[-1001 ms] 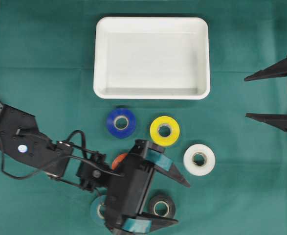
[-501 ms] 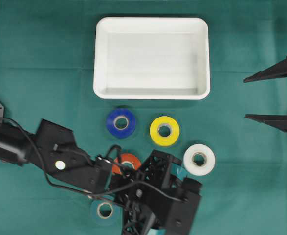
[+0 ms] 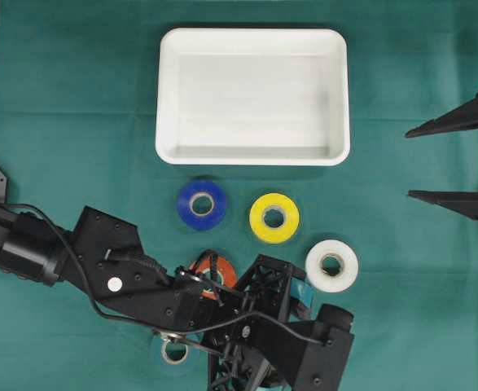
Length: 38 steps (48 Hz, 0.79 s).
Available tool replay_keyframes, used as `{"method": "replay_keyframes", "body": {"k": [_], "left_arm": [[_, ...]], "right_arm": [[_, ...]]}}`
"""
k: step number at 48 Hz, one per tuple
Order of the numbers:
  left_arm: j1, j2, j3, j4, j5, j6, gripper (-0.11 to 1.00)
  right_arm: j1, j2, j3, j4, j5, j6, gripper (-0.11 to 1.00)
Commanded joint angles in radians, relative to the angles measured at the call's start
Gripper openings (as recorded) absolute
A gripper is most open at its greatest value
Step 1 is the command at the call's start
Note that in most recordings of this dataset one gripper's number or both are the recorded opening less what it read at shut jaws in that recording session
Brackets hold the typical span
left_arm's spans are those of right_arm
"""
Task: Pick up the tape from a random location and place it into the white case.
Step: 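Lower the left gripper into the black roll's hole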
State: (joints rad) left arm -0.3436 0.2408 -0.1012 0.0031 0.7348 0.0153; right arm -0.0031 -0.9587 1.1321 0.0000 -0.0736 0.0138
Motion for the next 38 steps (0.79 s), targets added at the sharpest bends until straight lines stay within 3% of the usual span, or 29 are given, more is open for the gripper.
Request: {"method": "replay_keyframes", "body": {"k": [1, 38], "left_arm": [[-0.002, -0.018, -0.023, 0.003, -0.003, -0.002, 0.99], [-0.002, -0.018, -0.02, 0.003, -0.003, -0.003, 0.99]], "right_arm": [[0.0, 0.008, -0.026, 0.003, -0.005, 0.0, 0.91], [-0.002, 0.008, -0.028, 0.003, 0.011, 0.002, 0.91]]}}
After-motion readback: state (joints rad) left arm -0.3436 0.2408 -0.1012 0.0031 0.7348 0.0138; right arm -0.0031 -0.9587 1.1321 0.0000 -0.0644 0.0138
